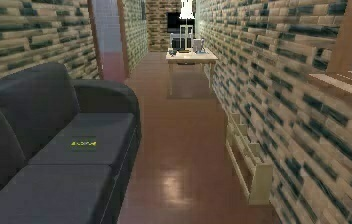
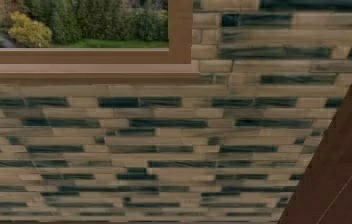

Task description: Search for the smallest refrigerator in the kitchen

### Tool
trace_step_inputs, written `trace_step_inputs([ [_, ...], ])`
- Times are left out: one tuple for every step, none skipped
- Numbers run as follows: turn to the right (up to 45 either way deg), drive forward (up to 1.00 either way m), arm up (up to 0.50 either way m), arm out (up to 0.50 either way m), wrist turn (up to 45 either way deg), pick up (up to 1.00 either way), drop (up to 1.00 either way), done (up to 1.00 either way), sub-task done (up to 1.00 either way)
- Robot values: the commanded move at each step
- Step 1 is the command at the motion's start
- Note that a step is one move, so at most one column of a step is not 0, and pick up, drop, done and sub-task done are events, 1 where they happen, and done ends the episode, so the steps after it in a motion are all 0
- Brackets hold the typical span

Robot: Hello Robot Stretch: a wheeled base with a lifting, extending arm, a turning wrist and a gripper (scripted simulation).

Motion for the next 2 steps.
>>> trace_step_inputs([
  [0.0,1.0,0.0,0.0,0.0,0.0,0.0,0.0,0.0],
  [0.0,1.0,0.0,0.0,0.0,0.0,0.0,0.0,0.0],
])
